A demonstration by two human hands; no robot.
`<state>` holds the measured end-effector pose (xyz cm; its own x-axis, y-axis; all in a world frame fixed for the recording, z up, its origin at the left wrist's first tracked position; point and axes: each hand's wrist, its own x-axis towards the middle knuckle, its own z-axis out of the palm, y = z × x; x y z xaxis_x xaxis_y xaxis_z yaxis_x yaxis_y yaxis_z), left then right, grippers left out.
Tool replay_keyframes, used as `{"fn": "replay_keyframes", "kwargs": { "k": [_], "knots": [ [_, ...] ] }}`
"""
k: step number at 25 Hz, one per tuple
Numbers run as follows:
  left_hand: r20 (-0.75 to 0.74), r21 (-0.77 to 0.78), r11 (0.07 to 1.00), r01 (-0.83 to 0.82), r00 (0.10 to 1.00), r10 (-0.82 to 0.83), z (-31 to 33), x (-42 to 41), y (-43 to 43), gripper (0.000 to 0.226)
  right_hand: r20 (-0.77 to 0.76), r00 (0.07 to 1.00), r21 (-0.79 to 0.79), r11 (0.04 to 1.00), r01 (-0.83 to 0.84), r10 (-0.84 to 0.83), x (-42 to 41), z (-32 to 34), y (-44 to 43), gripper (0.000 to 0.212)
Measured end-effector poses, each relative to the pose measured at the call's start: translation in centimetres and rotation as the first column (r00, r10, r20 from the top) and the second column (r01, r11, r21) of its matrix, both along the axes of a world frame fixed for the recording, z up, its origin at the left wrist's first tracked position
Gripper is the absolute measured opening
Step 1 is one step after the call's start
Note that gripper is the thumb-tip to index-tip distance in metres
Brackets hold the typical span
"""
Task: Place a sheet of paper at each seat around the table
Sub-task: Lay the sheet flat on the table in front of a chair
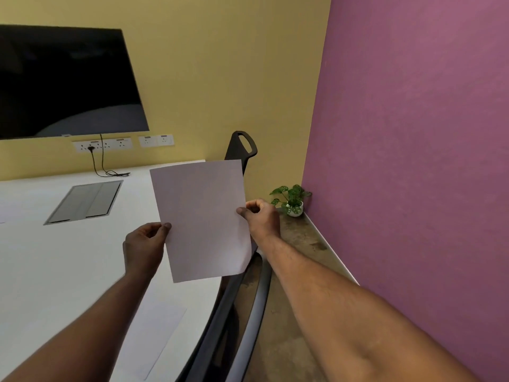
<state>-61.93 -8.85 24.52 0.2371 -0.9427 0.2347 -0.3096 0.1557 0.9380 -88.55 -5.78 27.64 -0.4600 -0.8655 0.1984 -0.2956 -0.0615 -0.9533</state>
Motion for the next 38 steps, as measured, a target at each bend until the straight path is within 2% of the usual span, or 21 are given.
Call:
{"fn": "replay_keyframes", "kwargs": {
  "k": [10, 15, 20, 26, 33, 38],
  "knots": [
    [-0.029, -0.008, 0.997, -0.074, 0.997, 0.074, 0.2, -10.8, -12.9, 0.023, -0.156, 0.985, 0.015, 0.998, -0.066, 0.068, -10.2, 1.2, -14.8, 0.016],
    [-0.03, -0.001, 0.989, -0.151, 0.988, 0.151, 0.2, -13.5, -18.0, 0.013, -0.198, 0.972, 0.017, 0.992, -0.128, 0.129, -12.6, 1.0, -22.3, 0.017],
    [0.052, 0.025, 0.966, -0.258, 0.965, 0.256, -1.2, -16.1, -23.8, 0.021, -0.191, 0.949, 0.028, 0.967, -0.252, 0.253, -15.3, -0.3, -31.7, 0.011],
    [0.113, 0.079, 0.91, -0.406, 0.911, 0.397, -0.5, -21.2, -30.9, 0.019, -0.187, 0.884, 0.045, 0.903, -0.428, 0.428, -18.9, -0.1, -44.5, 0.011],
    [0.1, 0.077, 0.816, -0.573, 0.819, 0.566, 2.4, -22.8, -37.3, 0.013, -0.181, 0.802, 0.018, 0.818, -0.575, 0.569, -15.6, 2.8, -56.7, 0.017],
    [0.059, 0.109, 0.754, -0.647, 0.762, 0.645, 0.8, -21.2, -41.8, 0.012, -0.192, 0.725, 0.027, 0.742, -0.67, 0.661, -10.6, 2.5, -64.1, 0.012]
  ]
}}
